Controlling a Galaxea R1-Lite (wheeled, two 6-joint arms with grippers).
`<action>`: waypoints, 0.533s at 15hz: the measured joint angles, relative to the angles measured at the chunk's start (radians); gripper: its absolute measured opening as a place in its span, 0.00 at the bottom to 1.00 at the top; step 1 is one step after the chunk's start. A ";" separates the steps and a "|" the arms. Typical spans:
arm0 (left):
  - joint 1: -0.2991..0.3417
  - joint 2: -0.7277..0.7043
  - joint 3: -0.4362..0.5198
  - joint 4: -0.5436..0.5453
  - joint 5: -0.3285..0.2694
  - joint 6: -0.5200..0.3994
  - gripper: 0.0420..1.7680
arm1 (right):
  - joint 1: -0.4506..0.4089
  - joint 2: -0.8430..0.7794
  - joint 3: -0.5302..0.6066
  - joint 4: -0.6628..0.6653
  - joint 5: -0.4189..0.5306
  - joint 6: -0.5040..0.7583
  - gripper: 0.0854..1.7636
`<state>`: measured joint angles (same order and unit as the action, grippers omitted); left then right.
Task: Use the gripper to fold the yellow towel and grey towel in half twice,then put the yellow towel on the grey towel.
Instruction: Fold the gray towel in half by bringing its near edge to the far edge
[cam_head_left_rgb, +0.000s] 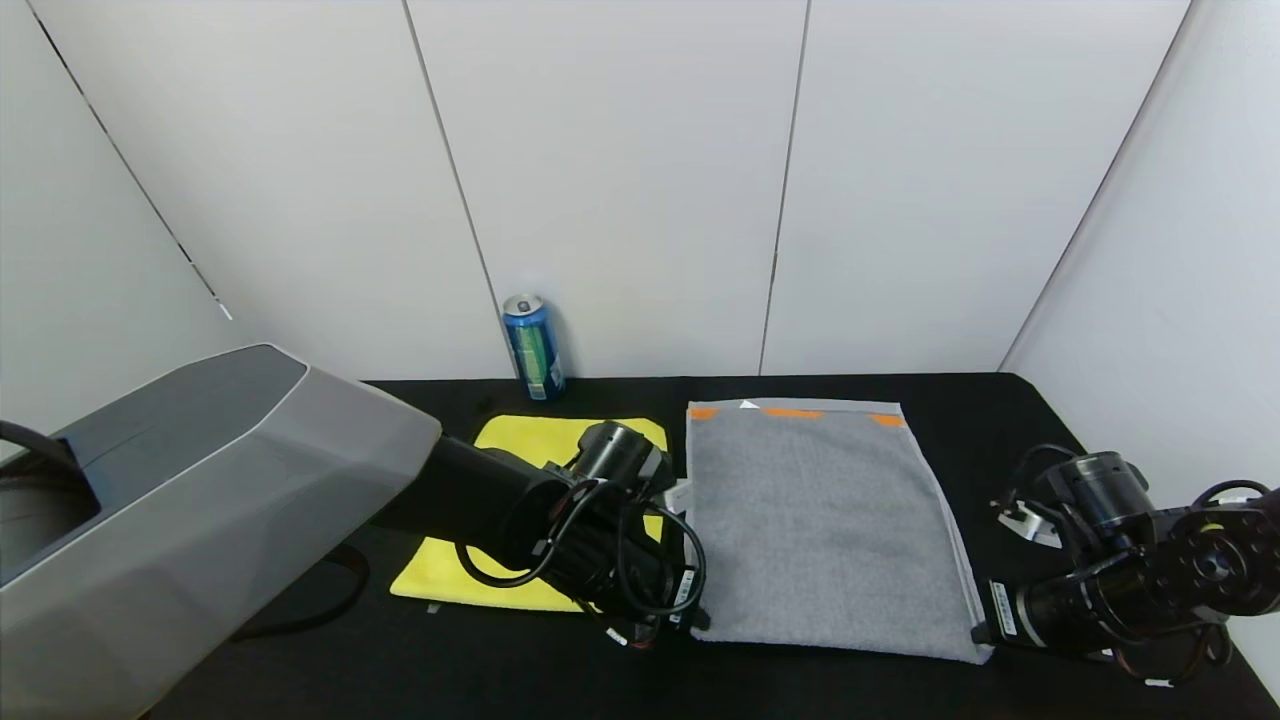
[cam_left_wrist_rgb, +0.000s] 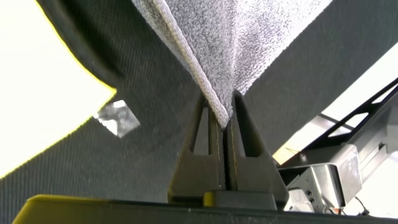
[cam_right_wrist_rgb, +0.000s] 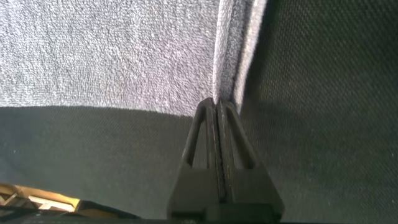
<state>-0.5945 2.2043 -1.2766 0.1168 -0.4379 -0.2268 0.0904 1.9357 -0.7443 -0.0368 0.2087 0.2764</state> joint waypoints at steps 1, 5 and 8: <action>0.000 -0.005 0.006 0.000 0.000 0.000 0.05 | 0.001 -0.008 0.002 0.001 0.000 0.001 0.02; -0.005 -0.047 0.040 0.000 0.006 -0.003 0.05 | 0.001 -0.065 0.015 0.005 0.007 0.006 0.02; -0.021 -0.093 0.069 0.004 0.052 -0.005 0.05 | 0.001 -0.130 0.033 0.007 0.008 0.008 0.02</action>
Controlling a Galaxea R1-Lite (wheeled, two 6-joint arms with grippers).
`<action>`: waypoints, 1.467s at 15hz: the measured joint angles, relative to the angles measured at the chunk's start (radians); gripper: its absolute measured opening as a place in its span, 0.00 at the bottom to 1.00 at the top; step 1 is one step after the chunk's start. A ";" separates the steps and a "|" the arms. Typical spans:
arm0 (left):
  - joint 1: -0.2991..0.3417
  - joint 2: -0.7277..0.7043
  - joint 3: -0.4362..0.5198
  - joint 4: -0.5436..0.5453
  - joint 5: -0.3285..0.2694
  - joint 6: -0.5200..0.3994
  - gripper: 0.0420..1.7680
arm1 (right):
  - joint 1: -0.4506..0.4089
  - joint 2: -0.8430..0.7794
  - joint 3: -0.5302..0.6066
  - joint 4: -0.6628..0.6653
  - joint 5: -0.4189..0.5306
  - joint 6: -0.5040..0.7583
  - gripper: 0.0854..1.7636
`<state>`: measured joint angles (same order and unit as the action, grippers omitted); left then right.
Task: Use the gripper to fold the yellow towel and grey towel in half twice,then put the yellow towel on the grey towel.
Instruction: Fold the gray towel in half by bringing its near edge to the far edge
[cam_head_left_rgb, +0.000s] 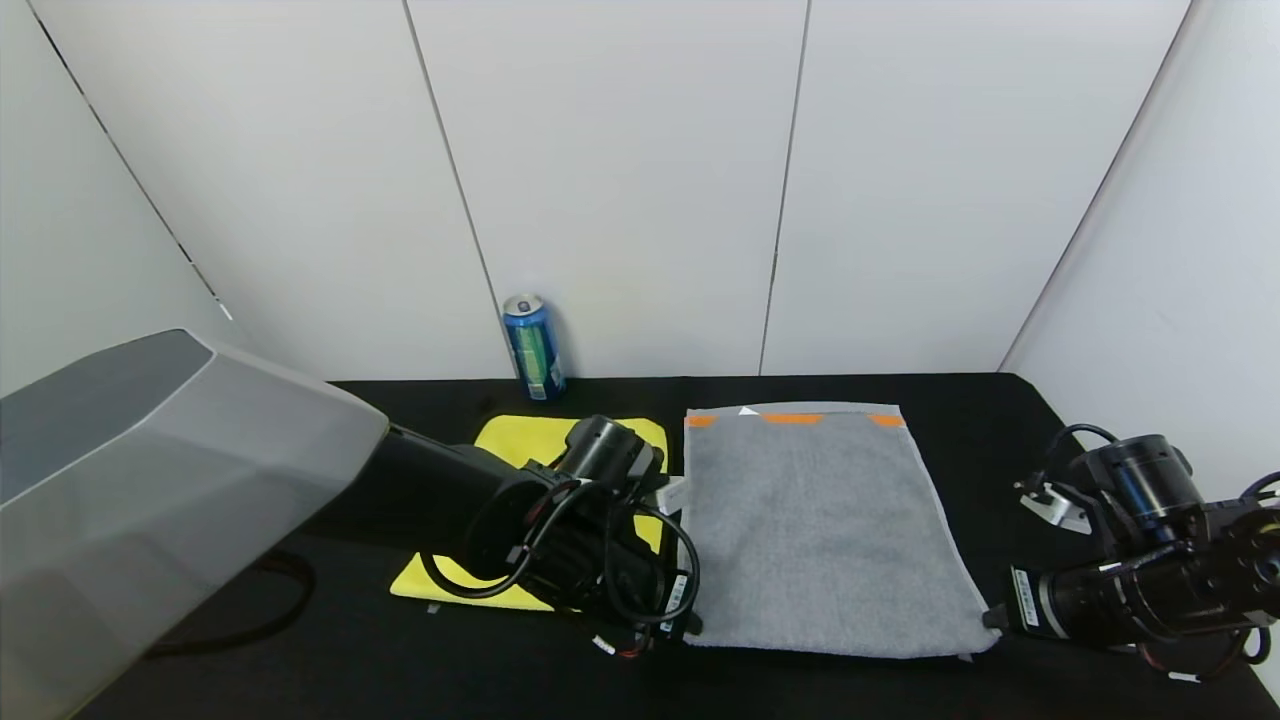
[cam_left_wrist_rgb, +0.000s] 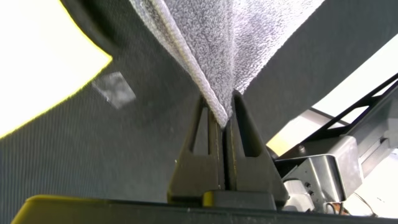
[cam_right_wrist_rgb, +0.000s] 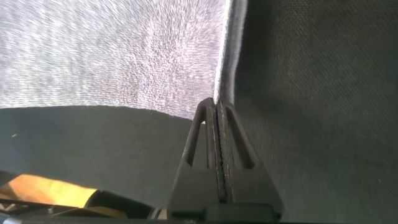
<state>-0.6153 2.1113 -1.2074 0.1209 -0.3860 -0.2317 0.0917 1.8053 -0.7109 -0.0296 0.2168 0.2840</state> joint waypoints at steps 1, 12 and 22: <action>-0.007 -0.015 0.010 0.000 0.014 -0.001 0.05 | 0.000 -0.027 0.012 0.000 0.000 0.000 0.02; -0.037 -0.193 0.161 -0.003 0.052 -0.018 0.05 | 0.006 -0.301 0.175 0.024 0.006 0.028 0.02; -0.036 -0.293 0.220 -0.013 0.059 -0.026 0.05 | 0.024 -0.438 0.152 0.100 0.050 0.064 0.02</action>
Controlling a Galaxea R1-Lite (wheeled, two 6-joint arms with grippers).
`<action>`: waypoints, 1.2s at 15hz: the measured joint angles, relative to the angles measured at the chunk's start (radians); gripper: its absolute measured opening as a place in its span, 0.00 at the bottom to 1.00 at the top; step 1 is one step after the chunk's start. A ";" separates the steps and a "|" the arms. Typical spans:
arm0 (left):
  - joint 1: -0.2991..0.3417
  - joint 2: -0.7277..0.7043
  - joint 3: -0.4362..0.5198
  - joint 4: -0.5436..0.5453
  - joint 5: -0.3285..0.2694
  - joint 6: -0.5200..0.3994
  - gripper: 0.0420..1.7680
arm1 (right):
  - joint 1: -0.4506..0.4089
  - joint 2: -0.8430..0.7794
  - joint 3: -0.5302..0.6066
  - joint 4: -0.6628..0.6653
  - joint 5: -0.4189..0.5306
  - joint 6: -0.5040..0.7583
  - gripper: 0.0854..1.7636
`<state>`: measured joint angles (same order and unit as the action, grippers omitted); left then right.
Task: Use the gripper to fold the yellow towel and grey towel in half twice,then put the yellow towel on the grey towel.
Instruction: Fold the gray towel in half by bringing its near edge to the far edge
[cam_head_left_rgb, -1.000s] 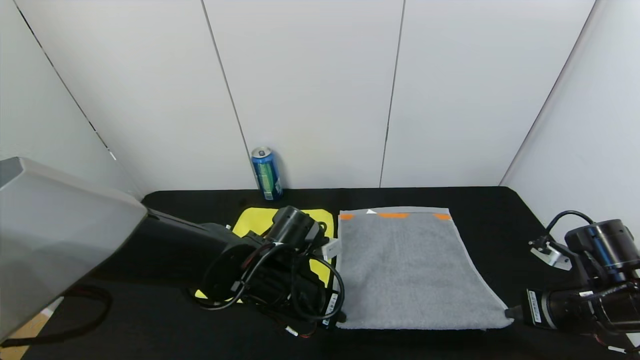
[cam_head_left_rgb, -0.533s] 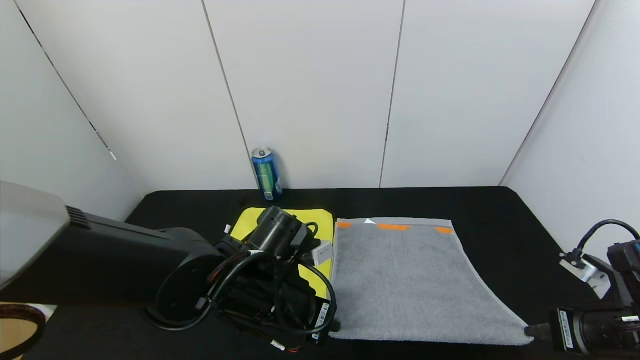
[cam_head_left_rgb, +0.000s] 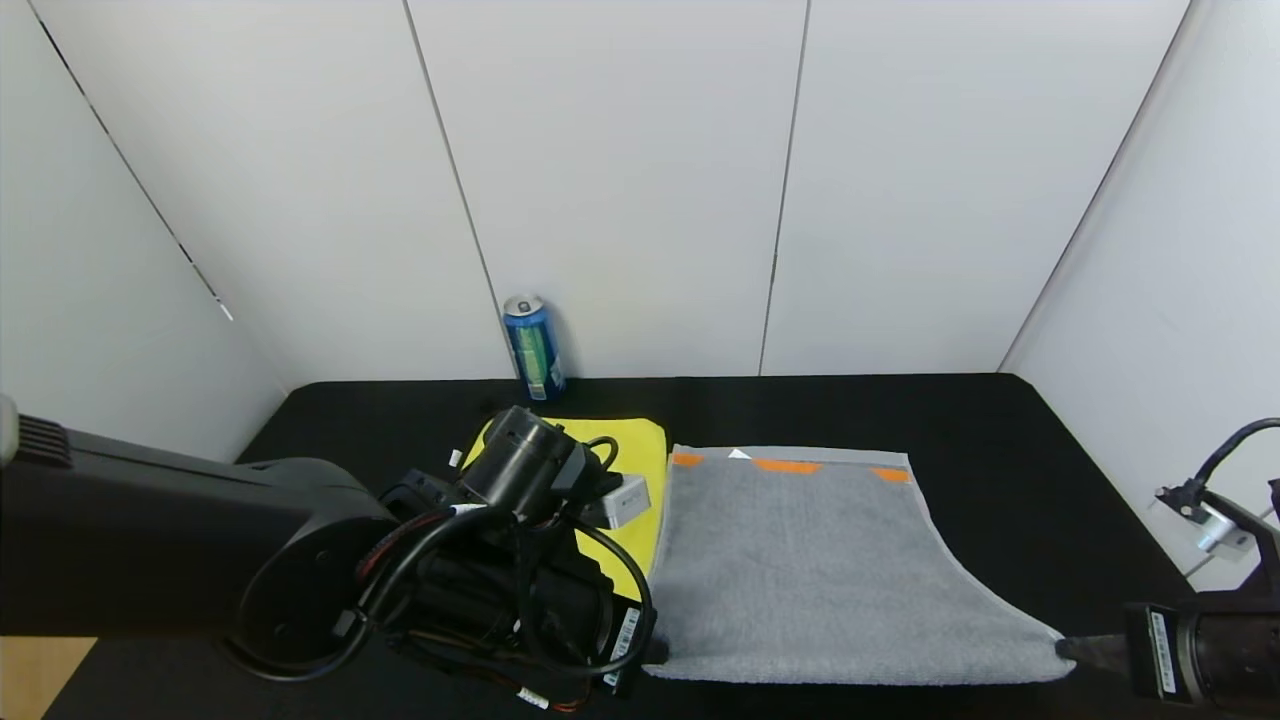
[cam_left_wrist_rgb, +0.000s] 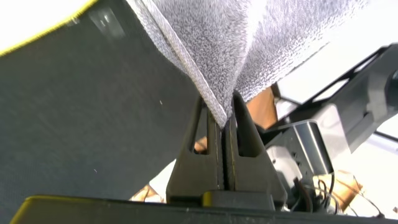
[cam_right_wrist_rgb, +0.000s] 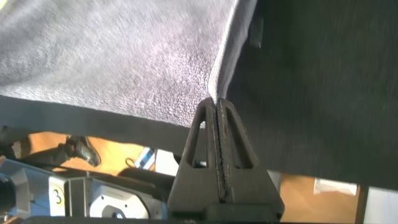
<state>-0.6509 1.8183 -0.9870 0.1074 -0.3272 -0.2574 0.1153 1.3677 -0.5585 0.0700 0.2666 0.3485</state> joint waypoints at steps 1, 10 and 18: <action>0.009 0.001 -0.009 0.000 0.000 0.001 0.05 | -0.001 0.009 -0.018 0.001 0.000 0.000 0.02; 0.068 0.093 -0.177 0.005 -0.001 0.018 0.05 | -0.021 0.144 -0.200 0.001 -0.004 -0.006 0.02; 0.093 0.247 -0.332 -0.005 0.004 0.086 0.05 | -0.071 0.322 -0.372 -0.014 -0.009 -0.052 0.02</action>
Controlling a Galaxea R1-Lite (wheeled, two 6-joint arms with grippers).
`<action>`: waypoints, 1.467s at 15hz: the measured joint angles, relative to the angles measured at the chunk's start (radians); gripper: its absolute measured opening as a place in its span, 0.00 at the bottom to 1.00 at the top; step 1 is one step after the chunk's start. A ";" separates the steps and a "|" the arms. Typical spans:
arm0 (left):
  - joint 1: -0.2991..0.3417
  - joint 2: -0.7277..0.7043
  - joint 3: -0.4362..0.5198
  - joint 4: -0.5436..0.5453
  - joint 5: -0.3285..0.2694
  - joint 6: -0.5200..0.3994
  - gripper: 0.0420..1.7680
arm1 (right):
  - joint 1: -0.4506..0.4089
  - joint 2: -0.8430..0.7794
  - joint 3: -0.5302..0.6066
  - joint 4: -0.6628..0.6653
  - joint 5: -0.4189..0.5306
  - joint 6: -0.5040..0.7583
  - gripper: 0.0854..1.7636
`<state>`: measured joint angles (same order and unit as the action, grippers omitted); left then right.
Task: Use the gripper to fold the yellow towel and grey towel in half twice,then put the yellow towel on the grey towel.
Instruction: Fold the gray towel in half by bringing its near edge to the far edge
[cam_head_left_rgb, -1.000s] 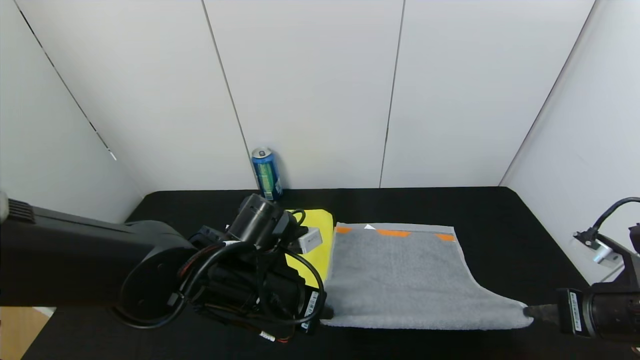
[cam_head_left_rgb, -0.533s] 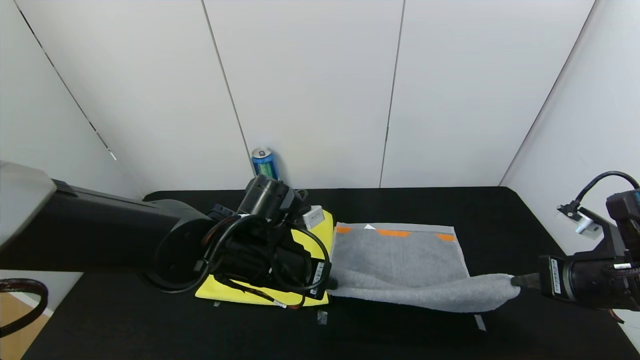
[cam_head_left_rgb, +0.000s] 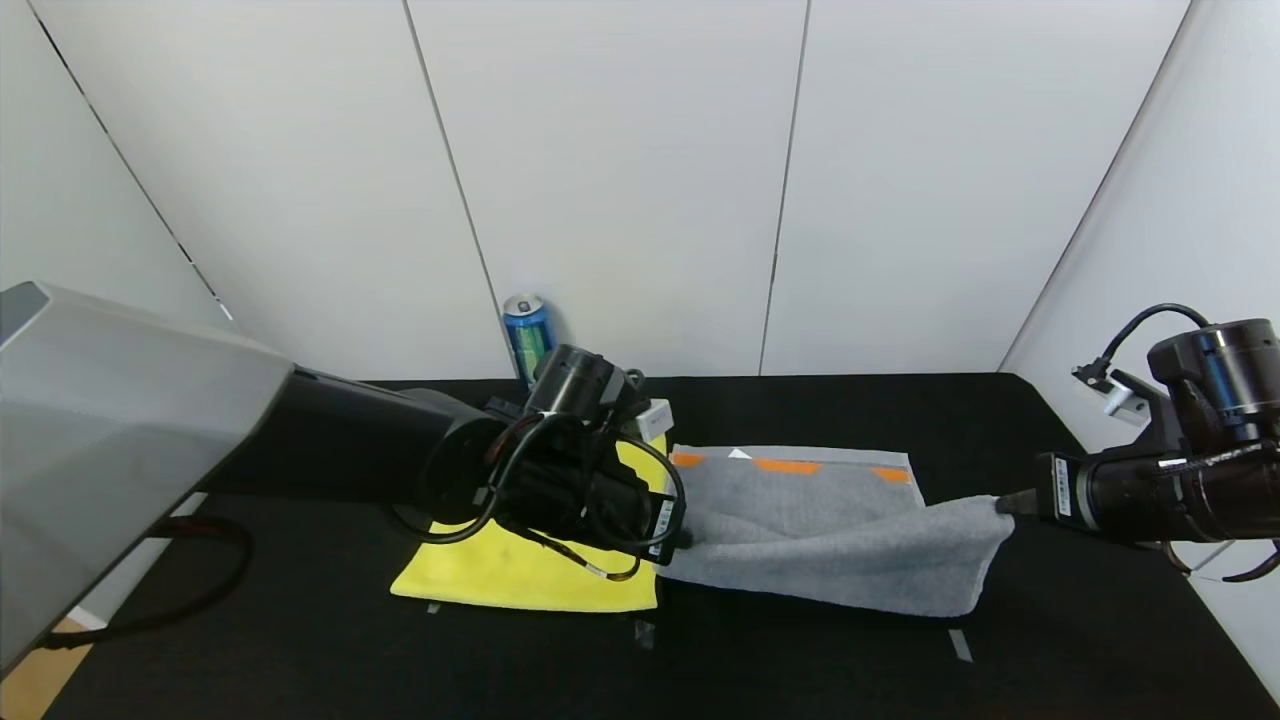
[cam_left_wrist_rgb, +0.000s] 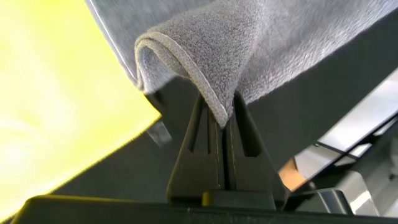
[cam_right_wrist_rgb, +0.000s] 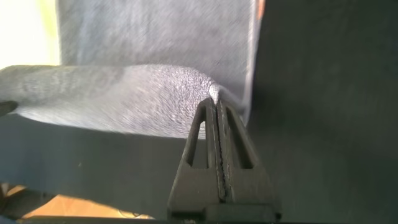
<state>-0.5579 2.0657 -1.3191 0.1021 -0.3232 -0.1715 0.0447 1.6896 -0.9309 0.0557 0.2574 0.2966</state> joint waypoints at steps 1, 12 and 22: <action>0.005 0.015 -0.019 -0.005 0.001 0.009 0.05 | -0.010 0.022 -0.019 0.000 0.001 -0.009 0.02; 0.049 0.140 -0.172 -0.029 0.019 0.105 0.05 | -0.014 0.196 -0.213 -0.001 0.005 -0.011 0.02; 0.085 0.246 -0.261 -0.065 0.017 0.103 0.05 | 0.001 0.314 -0.239 -0.124 0.001 -0.031 0.02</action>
<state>-0.4728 2.3121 -1.5802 0.0372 -0.3066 -0.0687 0.0455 2.0040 -1.1694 -0.0681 0.2589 0.2660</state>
